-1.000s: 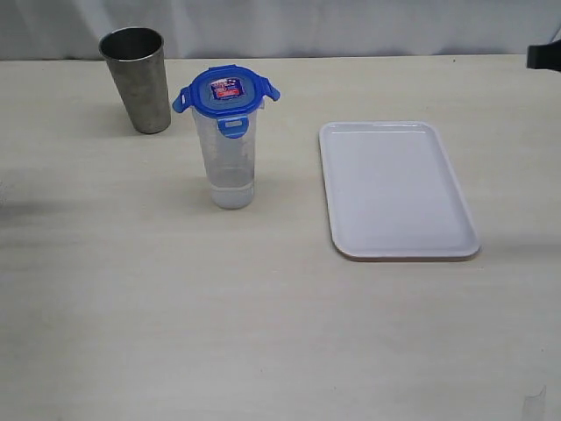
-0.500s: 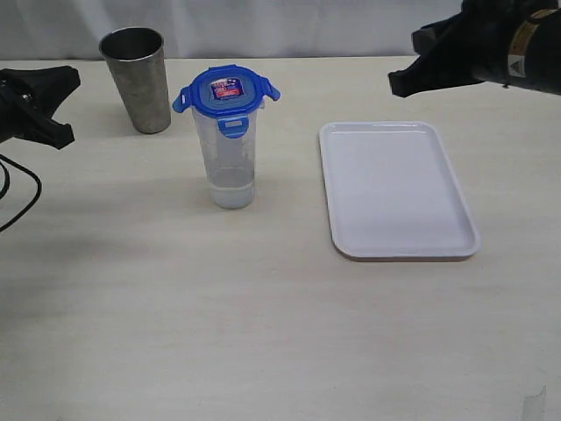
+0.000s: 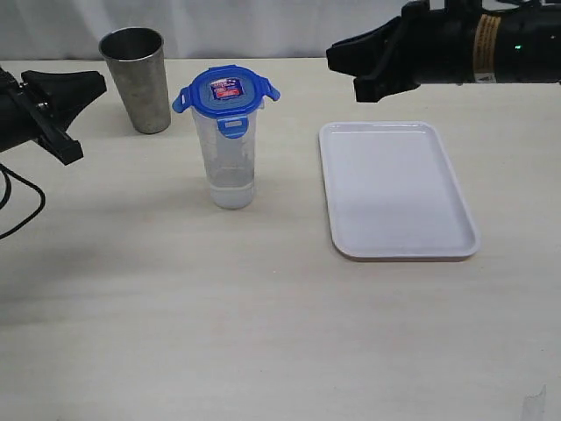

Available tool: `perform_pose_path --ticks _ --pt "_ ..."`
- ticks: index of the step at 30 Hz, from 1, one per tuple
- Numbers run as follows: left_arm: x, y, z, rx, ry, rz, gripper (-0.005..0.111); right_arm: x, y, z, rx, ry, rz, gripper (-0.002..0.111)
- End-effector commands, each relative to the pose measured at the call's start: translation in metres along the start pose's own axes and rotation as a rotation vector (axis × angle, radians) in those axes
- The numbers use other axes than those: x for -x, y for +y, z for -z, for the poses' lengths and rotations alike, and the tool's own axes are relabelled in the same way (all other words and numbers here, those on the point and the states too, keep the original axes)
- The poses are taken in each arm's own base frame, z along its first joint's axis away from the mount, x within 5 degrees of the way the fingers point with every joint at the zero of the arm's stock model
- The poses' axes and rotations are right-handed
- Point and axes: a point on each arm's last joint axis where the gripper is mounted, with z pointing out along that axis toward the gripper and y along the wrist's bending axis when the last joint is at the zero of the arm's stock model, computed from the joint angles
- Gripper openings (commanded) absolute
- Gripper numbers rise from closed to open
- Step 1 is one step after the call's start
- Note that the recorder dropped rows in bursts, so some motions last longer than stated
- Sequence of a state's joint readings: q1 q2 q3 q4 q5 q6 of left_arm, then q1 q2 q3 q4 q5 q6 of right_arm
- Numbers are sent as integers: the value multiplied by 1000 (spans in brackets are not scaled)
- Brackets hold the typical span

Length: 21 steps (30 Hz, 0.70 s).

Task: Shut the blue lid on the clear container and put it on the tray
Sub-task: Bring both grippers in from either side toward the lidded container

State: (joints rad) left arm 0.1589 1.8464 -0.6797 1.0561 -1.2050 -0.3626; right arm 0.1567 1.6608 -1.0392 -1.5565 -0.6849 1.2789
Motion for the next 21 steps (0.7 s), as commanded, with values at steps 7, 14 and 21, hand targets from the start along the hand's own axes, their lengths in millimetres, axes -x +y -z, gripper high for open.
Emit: perform_pose_path --ticks 7,14,21 --pt "4 -17 -17 -84 -5 -68 0 -1 12 -55 -22 58 3 4" --pt "5 -18 -17 -87 -26 -66 0 -4 17 -80 -76 102 40 4" --pt "6 -17 -17 -83 -27 -64 0 -10 10 -87 -148 136 51 4"
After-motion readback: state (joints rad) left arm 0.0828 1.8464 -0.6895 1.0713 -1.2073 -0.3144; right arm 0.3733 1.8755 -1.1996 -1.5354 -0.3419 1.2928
